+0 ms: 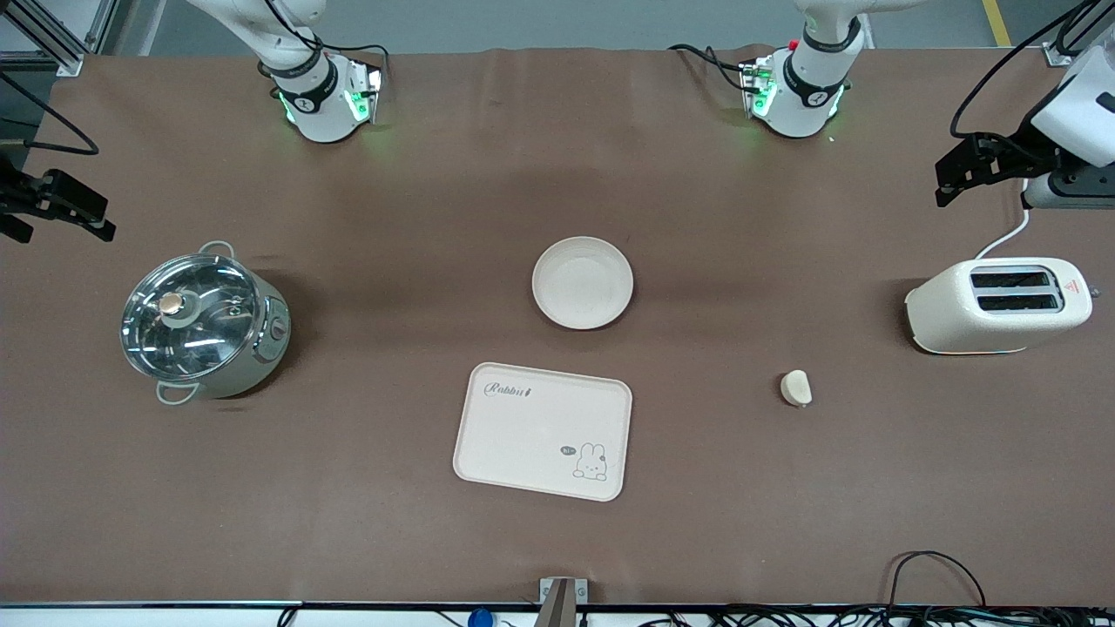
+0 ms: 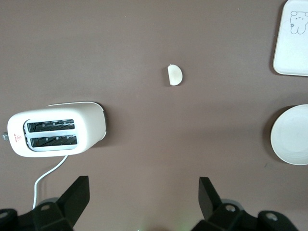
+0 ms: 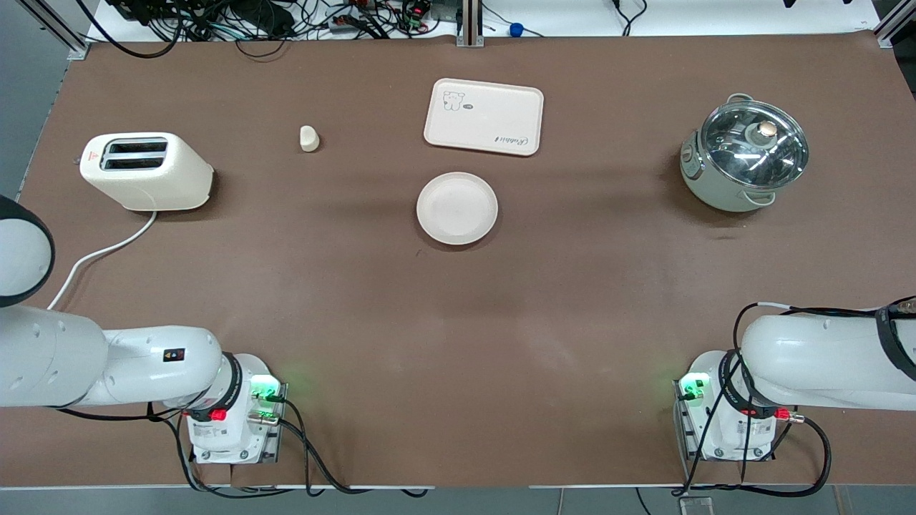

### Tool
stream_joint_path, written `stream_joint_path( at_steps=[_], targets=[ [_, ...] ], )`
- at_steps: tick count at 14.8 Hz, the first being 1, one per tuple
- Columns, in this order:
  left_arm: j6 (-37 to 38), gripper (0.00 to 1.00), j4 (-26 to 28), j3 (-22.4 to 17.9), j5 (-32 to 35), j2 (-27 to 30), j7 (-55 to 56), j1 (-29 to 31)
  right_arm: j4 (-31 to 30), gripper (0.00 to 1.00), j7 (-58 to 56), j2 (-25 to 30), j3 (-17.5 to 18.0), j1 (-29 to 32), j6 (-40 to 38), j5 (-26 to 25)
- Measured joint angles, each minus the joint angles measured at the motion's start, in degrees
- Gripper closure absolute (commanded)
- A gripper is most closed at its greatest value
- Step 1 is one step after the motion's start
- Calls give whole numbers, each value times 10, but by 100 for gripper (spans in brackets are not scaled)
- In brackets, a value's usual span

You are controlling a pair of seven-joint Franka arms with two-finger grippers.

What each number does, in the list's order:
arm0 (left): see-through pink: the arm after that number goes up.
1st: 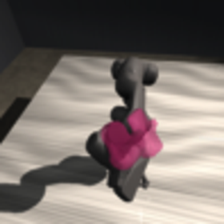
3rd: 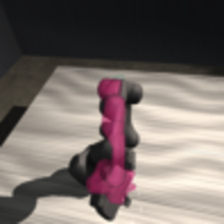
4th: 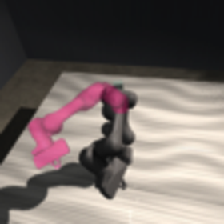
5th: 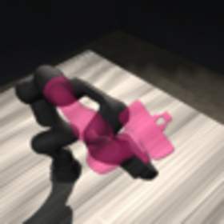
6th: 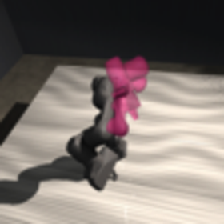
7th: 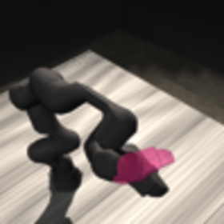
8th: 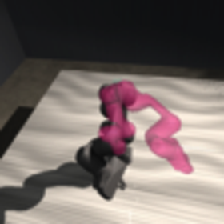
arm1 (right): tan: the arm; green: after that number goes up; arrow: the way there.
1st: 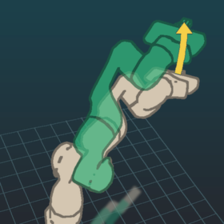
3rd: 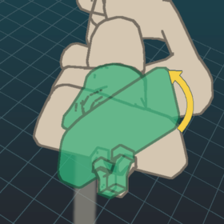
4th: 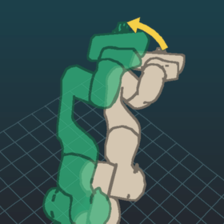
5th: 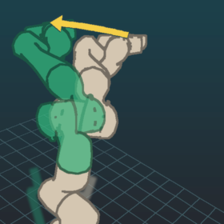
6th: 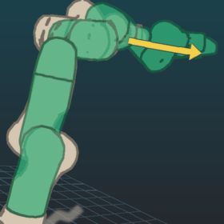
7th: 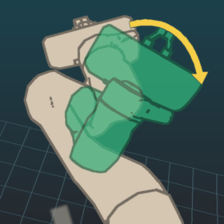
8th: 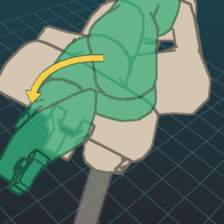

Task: Place bun in plate and plate on tray
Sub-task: 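Move the left gripper down toward the small white bun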

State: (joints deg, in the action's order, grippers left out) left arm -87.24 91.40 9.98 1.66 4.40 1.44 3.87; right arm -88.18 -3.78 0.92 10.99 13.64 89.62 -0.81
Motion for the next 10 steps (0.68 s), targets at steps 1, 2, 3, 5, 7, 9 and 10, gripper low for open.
stream_joint_path(
  at_steps=[1, 2, 3, 5, 7, 9, 10],
  targets=[
    [0, 0, 0, 0, 0, -1, 0, 0, 0, 0, 0, 0, 0, 0, 0, 0],
    [1, 0, 0, 0, 0, -3, -1, 0, 0, 0, 0, 0, 0, 0, 0, 0],
    [1, 0, 0, 0, 0, -8, -1, 0, 0, 0, 0, 0, 0, 0, 0, 0],
    [1, 0, -3, -1, 0, -31, -1, 1, 0, 0, 0, 0, 0, 0, 0, 0],
    [-1, 0, -28, -1, 8, -83, -1, 0, 0, 0, 0, 0, 1, 0, 0, 0],
    [-13, 0, -64, -1, 39, -157, -1, -1, -1, 0, 0, 0, 1, 0, 0, 0],
    [-37, 0, -77, -1, 47, -196, 0, -2, -1, 0, 0, 0, 1, 0, 0, 0]
  ],
)
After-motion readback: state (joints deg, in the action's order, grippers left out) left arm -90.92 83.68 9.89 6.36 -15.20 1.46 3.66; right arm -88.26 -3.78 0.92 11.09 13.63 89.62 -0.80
